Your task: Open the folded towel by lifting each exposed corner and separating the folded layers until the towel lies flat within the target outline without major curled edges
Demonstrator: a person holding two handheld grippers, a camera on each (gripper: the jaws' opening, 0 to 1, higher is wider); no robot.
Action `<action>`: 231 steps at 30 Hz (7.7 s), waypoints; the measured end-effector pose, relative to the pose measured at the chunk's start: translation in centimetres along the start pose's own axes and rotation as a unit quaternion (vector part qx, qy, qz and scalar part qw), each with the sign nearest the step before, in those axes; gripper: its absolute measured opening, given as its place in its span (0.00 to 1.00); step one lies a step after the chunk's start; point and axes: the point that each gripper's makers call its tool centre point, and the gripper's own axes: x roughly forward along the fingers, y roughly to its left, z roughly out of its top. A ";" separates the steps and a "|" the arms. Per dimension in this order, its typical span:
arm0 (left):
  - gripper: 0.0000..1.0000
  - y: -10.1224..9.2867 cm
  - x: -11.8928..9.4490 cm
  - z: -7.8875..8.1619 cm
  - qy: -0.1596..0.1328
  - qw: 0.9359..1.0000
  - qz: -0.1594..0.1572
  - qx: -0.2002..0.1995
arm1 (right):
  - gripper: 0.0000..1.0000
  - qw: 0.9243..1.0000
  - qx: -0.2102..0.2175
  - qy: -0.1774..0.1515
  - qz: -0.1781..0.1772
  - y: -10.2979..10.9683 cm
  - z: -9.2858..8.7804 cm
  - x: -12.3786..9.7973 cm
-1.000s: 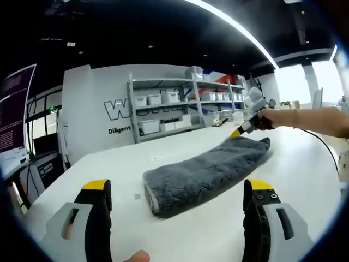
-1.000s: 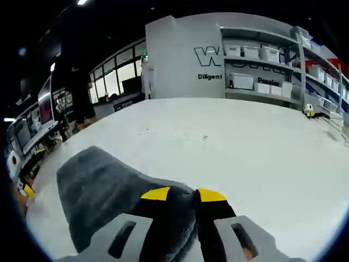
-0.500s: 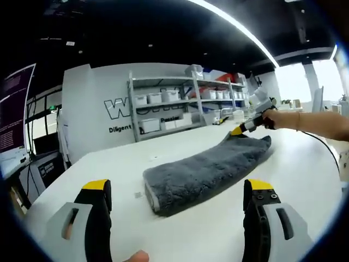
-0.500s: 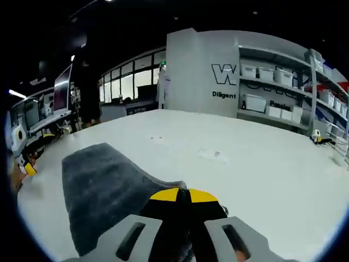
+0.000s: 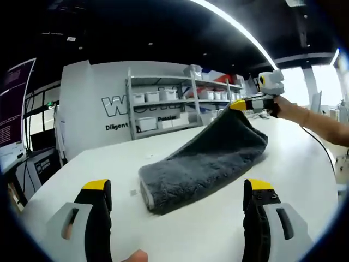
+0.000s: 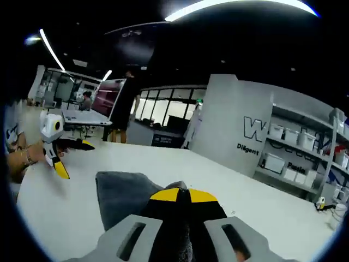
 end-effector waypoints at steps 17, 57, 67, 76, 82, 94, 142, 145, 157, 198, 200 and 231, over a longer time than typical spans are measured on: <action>0.99 -1.2 -0.6 0.8 -0.031 0.998 -0.017 -0.042 | 0.00 0.984 -0.057 0.000 0.168 12.6 -3.3 -7.6; 0.99 0.8 -0.8 1.2 -0.051 0.996 -0.007 -0.074 | 0.29 0.949 0.026 0.029 0.313 16.9 -4.6 -15.9; 0.99 0.3 -0.9 1.1 -0.050 0.996 -0.006 -0.072 | 0.28 0.983 0.138 -0.014 0.123 5.9 -2.4 -11.7; 0.99 0.2 -0.9 1.0 -0.047 0.996 -0.007 -0.072 | 0.27 0.989 0.091 0.106 0.045 1.1 -8.3 -6.4; 0.99 -0.2 -1.0 0.9 -0.043 0.997 -0.010 -0.066 | 0.25 0.983 0.110 0.145 0.038 0.0 -10.4 -2.8; 0.99 0.1 -1.3 1.4 -0.054 0.996 -0.009 -0.069 | 0.25 0.970 0.113 0.201 0.075 3.3 -11.7 2.8; 0.99 -0.9 -1.3 0.9 -0.038 0.997 -0.023 -0.061 | 0.08 0.960 0.120 0.249 0.042 1.0 -15.7 8.2; 0.99 -0.5 -1.5 1.1 -0.041 0.997 -0.023 -0.062 | 0.08 0.960 0.121 0.248 0.039 0.6 -15.8 8.4; 0.99 -2.1 -1.8 0.8 -0.039 0.997 -0.024 -0.060 | 0.09 0.963 0.123 0.240 0.019 -0.8 -16.2 9.7; 0.99 -1.4 -1.4 -0.4 -0.017 0.997 -0.014 -0.073 | 1.00 0.966 0.212 0.144 0.025 -0.6 -9.4 2.2; 0.99 -1.4 -1.4 -0.4 -0.018 0.997 -0.014 -0.075 | 1.00 0.964 0.228 0.128 0.044 0.5 -8.9 1.3; 0.99 0.9 -0.8 -0.5 -0.015 0.996 -0.005 -0.087 | 1.00 0.977 0.154 0.084 0.122 8.9 -6.3 -6.7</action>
